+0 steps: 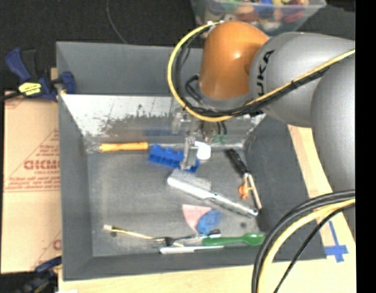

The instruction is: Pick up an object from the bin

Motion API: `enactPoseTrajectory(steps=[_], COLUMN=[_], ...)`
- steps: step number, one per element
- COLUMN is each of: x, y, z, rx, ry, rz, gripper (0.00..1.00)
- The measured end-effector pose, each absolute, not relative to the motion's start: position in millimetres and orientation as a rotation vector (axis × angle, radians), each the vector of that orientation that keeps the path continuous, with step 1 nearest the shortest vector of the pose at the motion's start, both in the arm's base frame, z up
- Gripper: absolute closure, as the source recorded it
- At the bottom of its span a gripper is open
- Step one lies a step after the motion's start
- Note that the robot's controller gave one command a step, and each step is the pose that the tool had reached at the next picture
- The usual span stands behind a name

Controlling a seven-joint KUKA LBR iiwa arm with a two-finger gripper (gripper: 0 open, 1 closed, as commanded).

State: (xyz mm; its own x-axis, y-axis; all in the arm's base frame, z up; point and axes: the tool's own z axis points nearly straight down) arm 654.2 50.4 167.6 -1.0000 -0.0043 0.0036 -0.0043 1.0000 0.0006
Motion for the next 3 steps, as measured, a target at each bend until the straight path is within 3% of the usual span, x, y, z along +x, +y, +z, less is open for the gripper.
enactPoseTrajectory(steps=[1,2,3], x=[655.8,655.4,651.8], y=[50.4,49.0,52.7], z=[173.0,75.0,74.9], rx=[0.005,-0.250,-0.321], ry=[-3.146,-3.139,-3.142], rz=[-0.002,-0.007,-0.010], gripper=[0.00,0.00,0.00])
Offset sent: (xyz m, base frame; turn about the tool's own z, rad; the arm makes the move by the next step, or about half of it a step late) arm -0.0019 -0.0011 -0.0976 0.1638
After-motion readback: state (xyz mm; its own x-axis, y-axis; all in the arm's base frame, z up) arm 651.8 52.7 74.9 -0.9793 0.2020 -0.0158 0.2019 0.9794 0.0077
